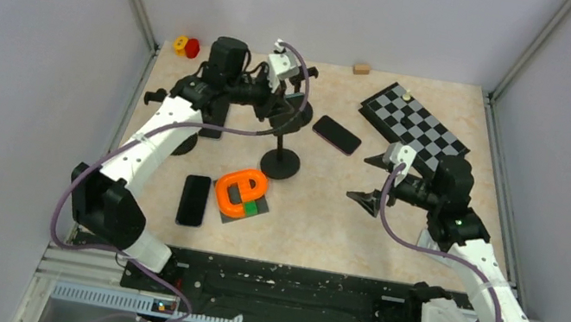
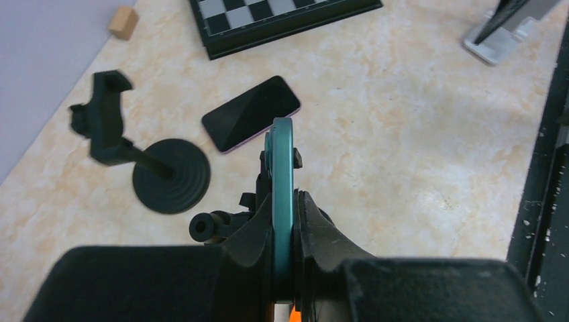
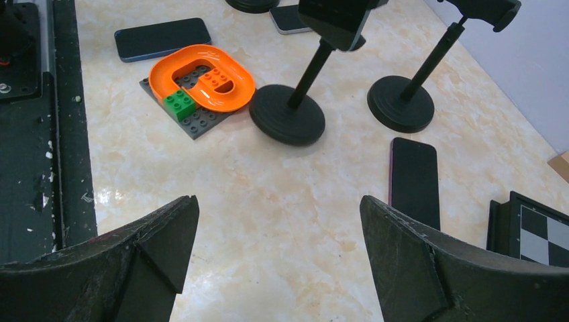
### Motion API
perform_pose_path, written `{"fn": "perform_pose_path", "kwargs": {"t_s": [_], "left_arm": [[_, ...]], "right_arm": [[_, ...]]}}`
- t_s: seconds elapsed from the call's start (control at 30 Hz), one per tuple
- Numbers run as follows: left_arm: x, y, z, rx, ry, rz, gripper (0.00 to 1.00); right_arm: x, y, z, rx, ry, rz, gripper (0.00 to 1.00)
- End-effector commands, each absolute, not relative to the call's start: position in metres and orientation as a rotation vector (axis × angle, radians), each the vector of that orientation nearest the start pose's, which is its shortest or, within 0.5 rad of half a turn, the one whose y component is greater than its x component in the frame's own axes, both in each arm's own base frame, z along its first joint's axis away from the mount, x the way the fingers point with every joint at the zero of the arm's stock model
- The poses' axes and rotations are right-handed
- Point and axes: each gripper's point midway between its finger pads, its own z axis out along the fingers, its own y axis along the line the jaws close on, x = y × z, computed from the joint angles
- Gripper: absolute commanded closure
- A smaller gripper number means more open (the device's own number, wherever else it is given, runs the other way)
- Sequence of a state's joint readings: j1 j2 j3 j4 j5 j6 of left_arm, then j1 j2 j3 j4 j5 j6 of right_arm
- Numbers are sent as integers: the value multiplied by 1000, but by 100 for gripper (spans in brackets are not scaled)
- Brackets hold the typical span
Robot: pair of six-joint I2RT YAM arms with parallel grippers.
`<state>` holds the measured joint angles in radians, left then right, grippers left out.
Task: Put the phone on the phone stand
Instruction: Place the phone stand with the phone at the center of the board.
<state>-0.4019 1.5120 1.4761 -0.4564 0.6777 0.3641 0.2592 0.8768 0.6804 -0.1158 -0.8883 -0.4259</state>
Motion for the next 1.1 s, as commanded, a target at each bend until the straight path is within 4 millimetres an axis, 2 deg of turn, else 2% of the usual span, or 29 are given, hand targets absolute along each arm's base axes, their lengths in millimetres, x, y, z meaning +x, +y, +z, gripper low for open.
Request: {"fn": "perform_pose_path", "kwargs": {"t_s": [0.0,0.2,0.4,0.5,0.67,0.8,0.93,1.07], "left_arm": [[380,-228,388,1034,1402,-564,100],[425,-195,399,951,1414,-488,100],[483,-166,415,882,1398,-359,100],[513,-158,412,877,1401,-300,100],[547,-152,407,889,1384,-212,100],[555,-155,385,912,1414,-227,100],[546,-162,357,923,1462,-317,100],[536,-164,340,909,1500,-368,100]], "right_arm": [[241,190,238,-1137,1383,680,8],[243,189,236,-1136,1389,668,8],[245,188,233,-1136,1401,657,8],[247,187,230,-1134,1411,650,8],[251,183,228,-1122,1426,639,8],[253,181,226,-1114,1436,635,8],[254,179,226,-1107,1441,634,8],[254,180,224,-1109,1445,641,8]]}}
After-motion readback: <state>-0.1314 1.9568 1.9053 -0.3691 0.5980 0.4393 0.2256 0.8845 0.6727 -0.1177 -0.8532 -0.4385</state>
